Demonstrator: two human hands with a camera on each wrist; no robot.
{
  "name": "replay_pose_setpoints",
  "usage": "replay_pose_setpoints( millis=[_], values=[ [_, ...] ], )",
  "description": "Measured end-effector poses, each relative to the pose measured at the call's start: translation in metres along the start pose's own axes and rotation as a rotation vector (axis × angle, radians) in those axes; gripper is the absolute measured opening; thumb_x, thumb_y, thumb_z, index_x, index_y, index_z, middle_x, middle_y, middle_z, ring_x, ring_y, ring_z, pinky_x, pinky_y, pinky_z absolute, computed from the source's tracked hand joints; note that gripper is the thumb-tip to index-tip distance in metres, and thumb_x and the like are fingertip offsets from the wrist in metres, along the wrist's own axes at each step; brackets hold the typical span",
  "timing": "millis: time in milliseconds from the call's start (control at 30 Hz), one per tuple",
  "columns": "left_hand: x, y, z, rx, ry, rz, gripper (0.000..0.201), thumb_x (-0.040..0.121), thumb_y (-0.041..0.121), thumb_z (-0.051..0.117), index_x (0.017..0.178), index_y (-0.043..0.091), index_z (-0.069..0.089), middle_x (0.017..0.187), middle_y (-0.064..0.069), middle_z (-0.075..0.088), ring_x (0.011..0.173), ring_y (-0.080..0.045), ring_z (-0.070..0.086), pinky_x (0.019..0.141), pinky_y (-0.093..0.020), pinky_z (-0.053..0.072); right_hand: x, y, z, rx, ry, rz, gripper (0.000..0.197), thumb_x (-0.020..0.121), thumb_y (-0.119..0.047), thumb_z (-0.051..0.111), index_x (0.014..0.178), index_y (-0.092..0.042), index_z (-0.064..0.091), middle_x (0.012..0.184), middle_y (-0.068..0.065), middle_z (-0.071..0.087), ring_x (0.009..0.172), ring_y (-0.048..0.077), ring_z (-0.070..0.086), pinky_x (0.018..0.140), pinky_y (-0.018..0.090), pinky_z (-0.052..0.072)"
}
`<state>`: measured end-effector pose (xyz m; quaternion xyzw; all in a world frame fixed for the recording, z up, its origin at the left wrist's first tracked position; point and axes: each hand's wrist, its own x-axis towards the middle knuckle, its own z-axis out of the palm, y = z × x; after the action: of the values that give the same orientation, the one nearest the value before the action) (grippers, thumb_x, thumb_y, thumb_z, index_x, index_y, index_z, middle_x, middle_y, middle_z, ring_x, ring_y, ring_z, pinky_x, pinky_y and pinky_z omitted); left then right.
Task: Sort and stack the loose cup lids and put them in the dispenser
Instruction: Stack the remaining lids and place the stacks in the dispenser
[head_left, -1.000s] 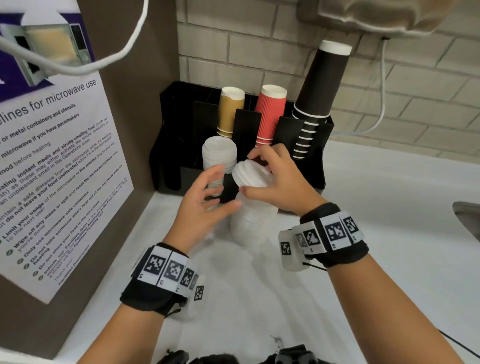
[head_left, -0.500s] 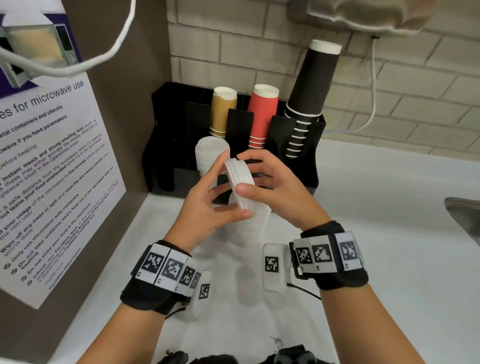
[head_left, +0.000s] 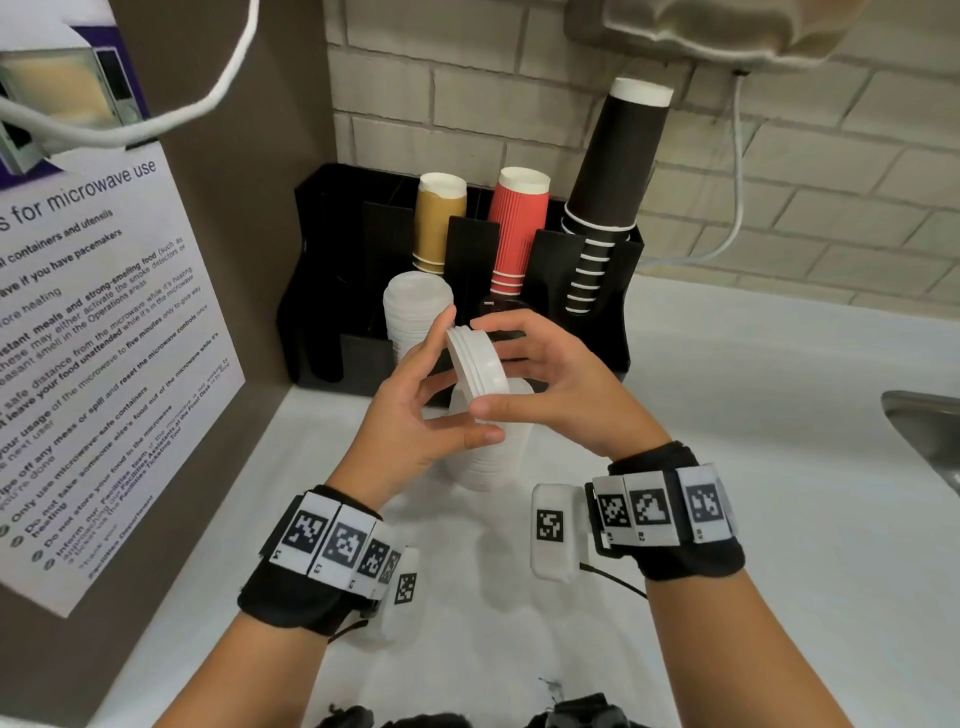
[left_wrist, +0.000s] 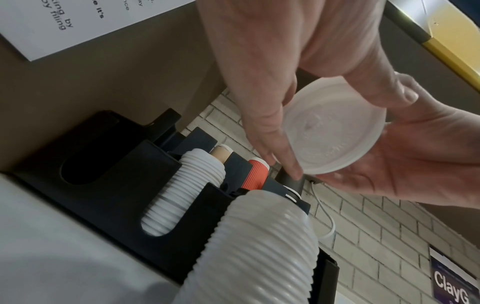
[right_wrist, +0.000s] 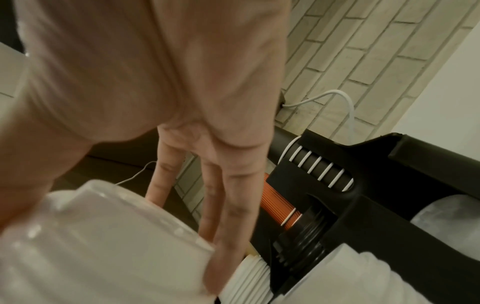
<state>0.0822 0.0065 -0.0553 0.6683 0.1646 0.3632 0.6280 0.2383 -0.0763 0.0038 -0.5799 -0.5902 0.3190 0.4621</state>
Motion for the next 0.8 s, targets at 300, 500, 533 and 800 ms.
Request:
replay_pose_setpoints(
  millis=[300, 500, 533, 800],
  values=[
    [-0.001, 0.002, -0.007, 0.017, 0.113, 0.048, 0.088, 0.062, 0.031, 0.077, 0.134, 0.054, 0.031, 0.153, 0.013, 0.03, 0.136, -0.009, 0.042, 0.1, -0.025, 0.048, 0.015, 0.005, -0.024, -0.08, 0.092, -0.076, 0.058, 0.071, -0.015, 0.083, 0.121, -0.024, 0.053, 0.119, -0.004, 0.061, 0.106, 0.01, 0.062, 0.088, 0.023, 0.052],
    [-0.007, -0.003, -0.032, 0.143, 0.37, 0.04, 0.046, 0.083, 0.022, 0.068, 0.127, 0.028, 0.055, 0.137, 0.003, 0.047, 0.117, -0.012, 0.058, 0.086, -0.014, 0.049, 0.036, 0.04, -0.099, -0.383, 0.378, 0.05, 0.057, 0.068, -0.028, 0.085, 0.112, -0.035, 0.049, 0.117, -0.003, 0.06, 0.106, 0.014, 0.056, 0.078, 0.013, 0.042],
    [-0.008, -0.004, -0.034, 0.161, 0.389, 0.037, 0.041, 0.086, 0.018, 0.068, 0.125, 0.026, 0.057, 0.135, 0.002, 0.048, 0.114, -0.012, 0.06, 0.085, -0.015, 0.049, 0.039, 0.048, -0.105, -0.426, 0.357, 0.094, 0.058, 0.067, -0.027, 0.085, 0.112, -0.036, 0.049, 0.115, -0.003, 0.059, 0.106, 0.016, 0.055, 0.077, 0.016, 0.041],
    [-0.014, -0.007, -0.034, 0.2, 0.382, -0.006, 0.031, 0.089, 0.013, 0.066, 0.114, 0.03, 0.061, 0.125, -0.013, 0.057, 0.094, 0.005, 0.061, 0.079, -0.007, 0.045, 0.064, 0.078, -0.106, -0.965, 0.034, 0.283, 0.074, 0.061, -0.025, 0.085, 0.122, -0.026, 0.043, 0.119, 0.008, 0.048, 0.104, 0.032, 0.051, 0.082, 0.036, 0.043]
  ],
)
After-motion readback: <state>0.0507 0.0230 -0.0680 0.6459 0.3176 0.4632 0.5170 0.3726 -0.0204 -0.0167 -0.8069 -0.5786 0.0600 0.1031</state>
